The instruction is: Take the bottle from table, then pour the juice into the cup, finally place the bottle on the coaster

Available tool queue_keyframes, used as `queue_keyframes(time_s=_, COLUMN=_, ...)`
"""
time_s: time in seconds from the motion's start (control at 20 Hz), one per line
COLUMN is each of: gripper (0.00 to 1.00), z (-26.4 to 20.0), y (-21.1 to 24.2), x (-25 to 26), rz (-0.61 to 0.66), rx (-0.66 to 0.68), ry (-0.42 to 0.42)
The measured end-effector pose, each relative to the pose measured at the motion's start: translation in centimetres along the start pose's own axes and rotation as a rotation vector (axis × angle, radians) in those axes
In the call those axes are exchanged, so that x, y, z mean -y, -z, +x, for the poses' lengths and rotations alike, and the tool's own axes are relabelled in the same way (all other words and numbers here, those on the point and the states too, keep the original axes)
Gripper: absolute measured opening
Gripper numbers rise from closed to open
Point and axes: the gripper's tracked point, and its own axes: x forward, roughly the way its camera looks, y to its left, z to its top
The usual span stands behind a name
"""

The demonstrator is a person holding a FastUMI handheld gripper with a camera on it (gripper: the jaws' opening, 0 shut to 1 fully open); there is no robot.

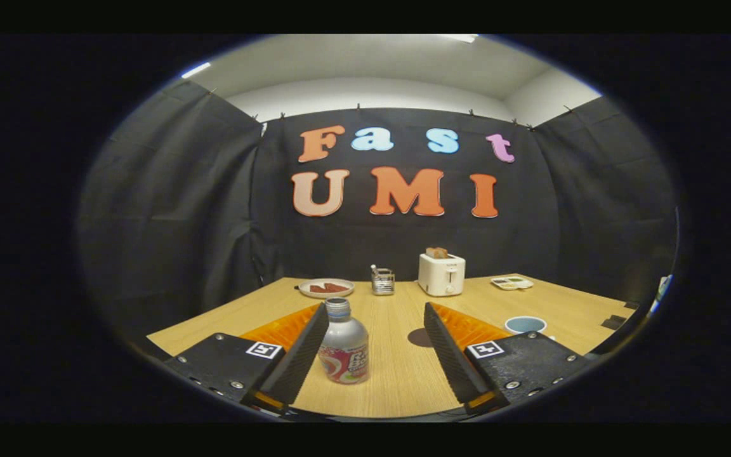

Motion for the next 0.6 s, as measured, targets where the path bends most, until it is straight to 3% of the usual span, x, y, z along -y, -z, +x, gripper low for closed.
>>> queue_keyframes(time_s=0.2, gripper=0.91, z=1.3, y=4.4, x=-2.1, rz=-0.032, rx=-0.087, ry=-0.04)
queue_keyframes(time_s=0.6, gripper=0.91, z=3.3, y=8.8, x=-3.9, rz=-0.075, rx=-0.178, ry=-0.084)
